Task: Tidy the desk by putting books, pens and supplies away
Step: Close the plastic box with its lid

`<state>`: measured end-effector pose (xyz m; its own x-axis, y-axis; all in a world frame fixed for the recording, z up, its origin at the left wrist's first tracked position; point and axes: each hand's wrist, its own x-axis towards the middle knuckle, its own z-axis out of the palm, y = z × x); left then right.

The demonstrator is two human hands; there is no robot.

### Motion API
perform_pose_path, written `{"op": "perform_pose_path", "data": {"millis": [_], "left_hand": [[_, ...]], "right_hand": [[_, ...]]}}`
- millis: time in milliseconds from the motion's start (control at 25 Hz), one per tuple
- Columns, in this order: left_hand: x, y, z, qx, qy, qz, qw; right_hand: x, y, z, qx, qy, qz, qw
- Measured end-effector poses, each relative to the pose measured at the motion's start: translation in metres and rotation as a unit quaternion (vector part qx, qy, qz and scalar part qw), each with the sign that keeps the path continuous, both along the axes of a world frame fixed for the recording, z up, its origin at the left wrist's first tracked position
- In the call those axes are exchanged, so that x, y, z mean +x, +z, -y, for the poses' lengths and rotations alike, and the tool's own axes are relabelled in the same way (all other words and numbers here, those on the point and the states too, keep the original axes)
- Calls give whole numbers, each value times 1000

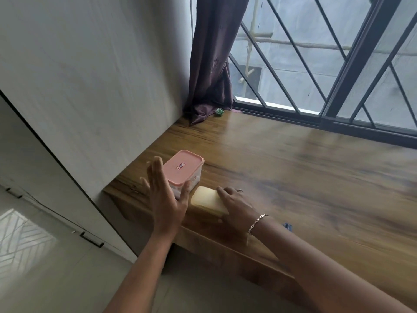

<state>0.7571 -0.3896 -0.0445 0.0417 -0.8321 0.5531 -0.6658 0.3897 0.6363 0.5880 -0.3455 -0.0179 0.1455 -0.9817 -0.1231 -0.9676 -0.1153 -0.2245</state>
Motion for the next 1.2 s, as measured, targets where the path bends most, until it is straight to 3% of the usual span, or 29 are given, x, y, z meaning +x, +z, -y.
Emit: {"op": "perform_pose_path", "data": {"millis": [160,400,560,760,1200], "left_hand": [[-16,-3,-14,-79,-74,108,988],[-50,-15,-18,-77,-108,214,968],[-86,-14,-32,-60,-133,258,955],[-154,-14,-64,-58,-182,266,945],[-313,-3,-173,-40,-318,274,907]], "right_hand": [[9,-4,-4,8,21,-14,1000],[-12,0,-22,-82,10,15,996],[-49,-4,-46,-92,-48,10,995],[-118,-4,-92,-82,-110,-62,989],[-278,-2,-223,-51,-273,-70,958]]}}
